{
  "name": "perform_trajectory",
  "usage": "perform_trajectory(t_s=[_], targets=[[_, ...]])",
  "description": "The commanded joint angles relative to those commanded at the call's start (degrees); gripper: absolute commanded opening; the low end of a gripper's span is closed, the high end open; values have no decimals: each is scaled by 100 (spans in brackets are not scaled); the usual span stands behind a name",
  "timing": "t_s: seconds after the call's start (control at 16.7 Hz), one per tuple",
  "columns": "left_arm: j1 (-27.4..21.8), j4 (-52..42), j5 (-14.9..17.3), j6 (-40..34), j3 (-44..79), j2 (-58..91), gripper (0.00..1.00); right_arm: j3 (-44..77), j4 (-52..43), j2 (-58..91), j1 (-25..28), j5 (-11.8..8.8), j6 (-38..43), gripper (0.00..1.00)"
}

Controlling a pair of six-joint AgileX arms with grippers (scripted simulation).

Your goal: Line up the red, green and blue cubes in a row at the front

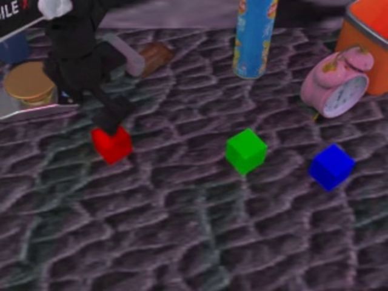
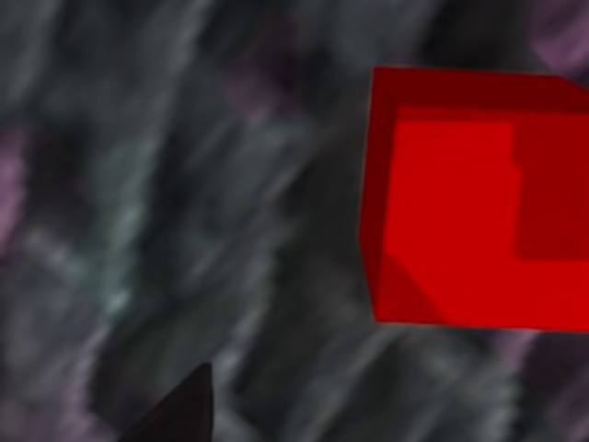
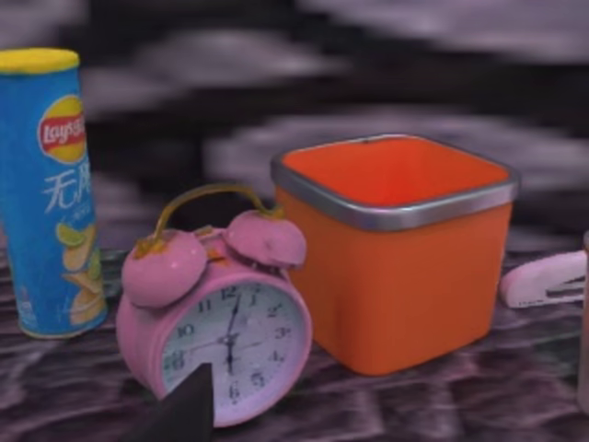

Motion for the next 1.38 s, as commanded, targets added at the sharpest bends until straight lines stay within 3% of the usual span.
perform_trajectory(t_s=[0.48, 0.96, 1.26, 1.38], targets=[[-12, -80, 9, 69, 236, 266, 100, 0, 0, 0, 0, 0, 0, 100], [-31, 1464, 16, 84, -769, 774, 100, 0, 0, 0, 0, 0, 0, 100], [-32, 1588, 17, 87, -863, 837, 100, 0, 0, 0, 0, 0, 0, 100], [-32, 1588, 17, 87, -863, 837, 85, 0, 0, 0, 0, 0, 0, 100]])
